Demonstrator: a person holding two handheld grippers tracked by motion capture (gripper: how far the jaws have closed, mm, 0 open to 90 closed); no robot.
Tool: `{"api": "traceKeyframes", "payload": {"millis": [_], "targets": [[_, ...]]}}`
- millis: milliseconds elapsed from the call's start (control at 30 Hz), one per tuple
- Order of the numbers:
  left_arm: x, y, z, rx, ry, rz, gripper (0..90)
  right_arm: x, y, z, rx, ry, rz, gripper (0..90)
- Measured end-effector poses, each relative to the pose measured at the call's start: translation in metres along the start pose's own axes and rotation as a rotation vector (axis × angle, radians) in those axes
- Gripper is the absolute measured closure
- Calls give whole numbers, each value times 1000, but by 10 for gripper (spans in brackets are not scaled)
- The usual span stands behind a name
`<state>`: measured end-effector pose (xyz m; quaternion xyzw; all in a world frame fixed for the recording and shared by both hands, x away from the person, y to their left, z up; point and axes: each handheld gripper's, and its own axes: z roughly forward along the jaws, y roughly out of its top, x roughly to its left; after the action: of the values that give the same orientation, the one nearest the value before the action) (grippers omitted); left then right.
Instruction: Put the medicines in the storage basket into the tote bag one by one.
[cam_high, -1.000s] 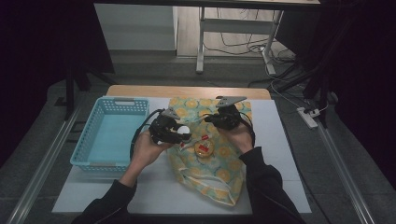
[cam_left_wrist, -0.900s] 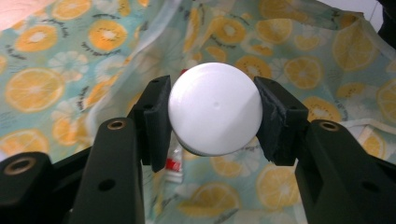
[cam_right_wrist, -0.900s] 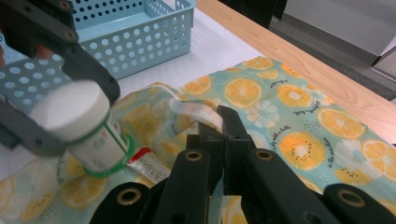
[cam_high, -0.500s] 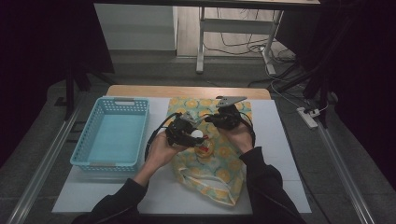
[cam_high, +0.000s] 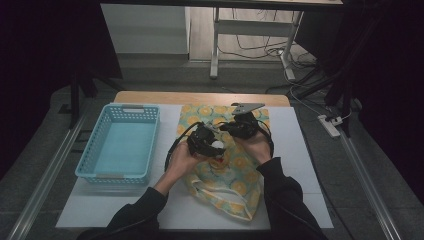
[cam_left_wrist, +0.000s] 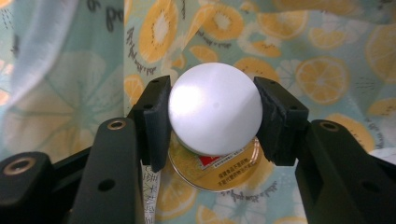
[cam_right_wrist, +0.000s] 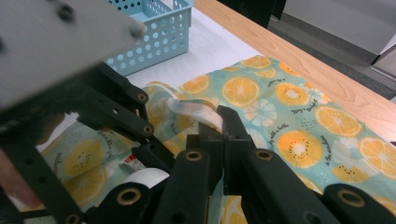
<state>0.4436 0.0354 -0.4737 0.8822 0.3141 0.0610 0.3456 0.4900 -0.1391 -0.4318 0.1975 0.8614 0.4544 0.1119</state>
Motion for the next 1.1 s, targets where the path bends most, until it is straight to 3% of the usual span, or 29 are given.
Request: {"api": "traceKeyframes", "payload": {"millis": [367,500,667,1100], "targets": [[3,-1,5,1,-12,2,486,0,0,1,2,1,-3,898],[3,-1,3,-13,-9,-6,393,0,0,0,1,0,-2,898],[3,-1,-9,-53,-44,-12,293,0,0,-1,-4,0,-1,897],[-7,-10,-26,-76,-82,-5,61,1,0,-1,-1,2,-2,898]]}}
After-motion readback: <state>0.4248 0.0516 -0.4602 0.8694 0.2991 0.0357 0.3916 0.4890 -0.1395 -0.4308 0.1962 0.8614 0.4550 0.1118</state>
